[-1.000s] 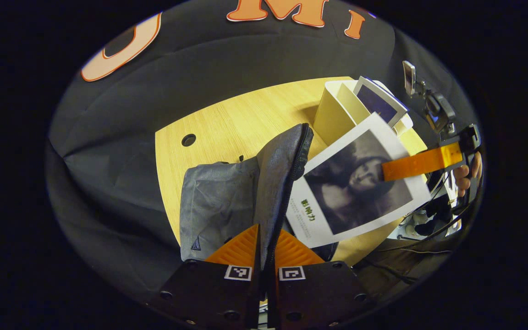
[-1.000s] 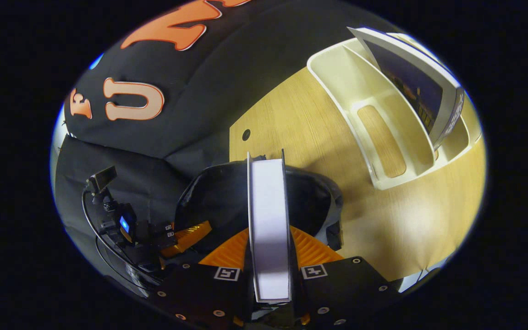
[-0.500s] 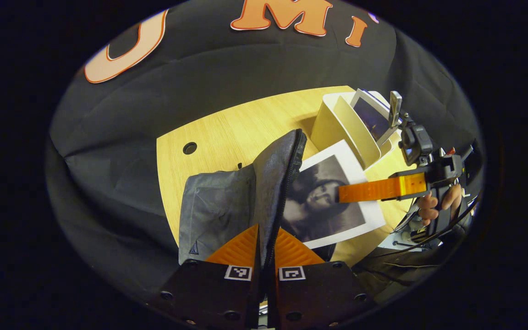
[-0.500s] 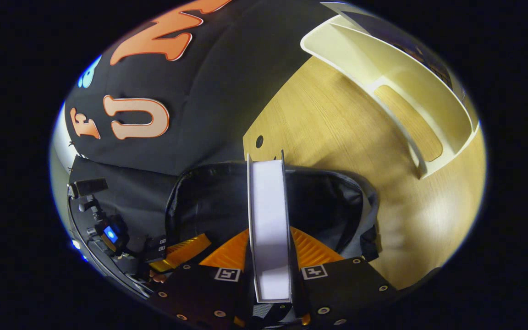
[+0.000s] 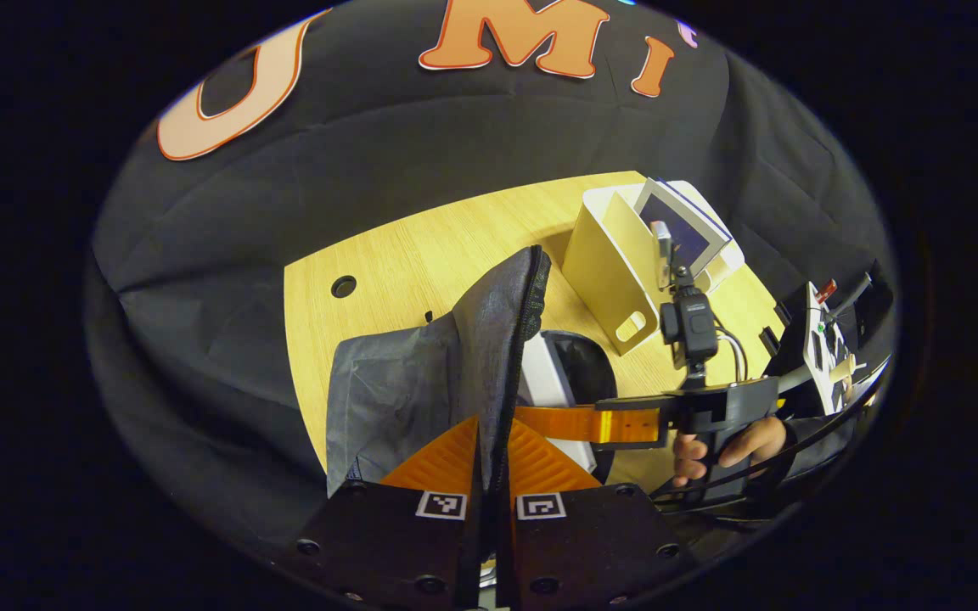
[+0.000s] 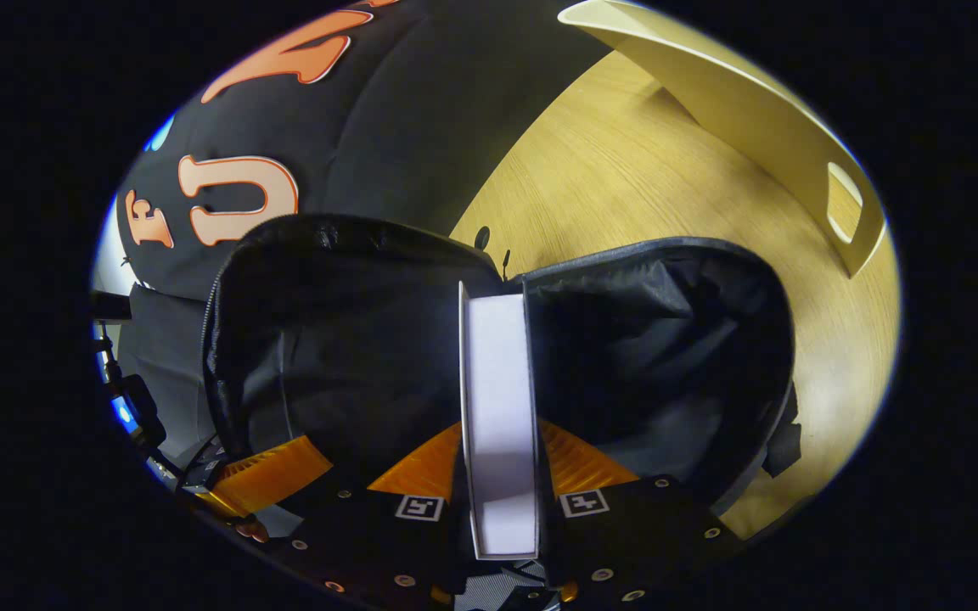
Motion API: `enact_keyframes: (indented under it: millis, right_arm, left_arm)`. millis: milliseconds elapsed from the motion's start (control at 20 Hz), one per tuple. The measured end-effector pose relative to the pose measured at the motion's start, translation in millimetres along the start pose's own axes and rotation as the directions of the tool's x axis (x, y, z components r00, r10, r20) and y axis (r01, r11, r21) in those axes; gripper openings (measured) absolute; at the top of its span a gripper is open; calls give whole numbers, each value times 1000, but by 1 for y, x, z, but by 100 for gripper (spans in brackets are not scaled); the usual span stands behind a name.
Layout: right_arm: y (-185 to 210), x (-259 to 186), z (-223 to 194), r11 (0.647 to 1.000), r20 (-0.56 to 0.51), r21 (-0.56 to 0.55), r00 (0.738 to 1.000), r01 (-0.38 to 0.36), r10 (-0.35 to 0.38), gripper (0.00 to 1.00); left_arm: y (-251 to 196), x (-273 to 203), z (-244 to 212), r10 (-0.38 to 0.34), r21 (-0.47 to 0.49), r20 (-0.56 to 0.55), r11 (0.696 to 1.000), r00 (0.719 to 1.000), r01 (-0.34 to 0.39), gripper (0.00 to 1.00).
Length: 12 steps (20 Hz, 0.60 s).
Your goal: Open the schoolbag, grab two books from the bookshelf and put them into the schoolbag.
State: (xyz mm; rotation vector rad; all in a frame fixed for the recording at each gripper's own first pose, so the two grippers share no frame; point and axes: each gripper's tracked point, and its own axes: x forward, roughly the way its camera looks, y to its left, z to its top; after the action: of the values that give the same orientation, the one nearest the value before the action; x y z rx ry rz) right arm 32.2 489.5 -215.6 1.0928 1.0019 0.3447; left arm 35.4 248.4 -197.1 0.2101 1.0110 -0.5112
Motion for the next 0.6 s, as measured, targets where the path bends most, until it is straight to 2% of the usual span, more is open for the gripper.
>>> enact_keyframes:
  millis: [150,200,250,350,400,450,600]
  right_arm:
    - [0,-8,-4,1000,-51,-24,999,10,-11,39]
    - [-5,-12,-4,998,-61,-45,997,37,-40,42]
    - [-13,-18,-6,994,-72,-82,995,66,-72,63]
    - [-30,-37,-5,971,-97,-192,982,144,-165,46]
    - [-33,-46,-4,961,-102,-232,979,151,-179,68]
    - [-36,-57,0,951,-100,-263,976,161,-193,78]
    - [-43,-84,12,923,-92,-330,967,197,-239,83]
  left_arm:
    - [5,0,-7,-4,-39,3,999,1000,4,7]
    - [6,2,-8,1,-45,3,999,1000,0,7]
    - [6,3,-10,4,-49,3,999,1000,-4,7]
    - [2,6,-14,10,-50,2,999,1000,-10,7]
    - [0,8,-15,10,-50,1,999,1000,-10,7]
    - [-2,10,-16,14,-51,0,999,1000,-14,7]
    - [-6,17,-23,18,-67,-10,998,1000,-19,7]
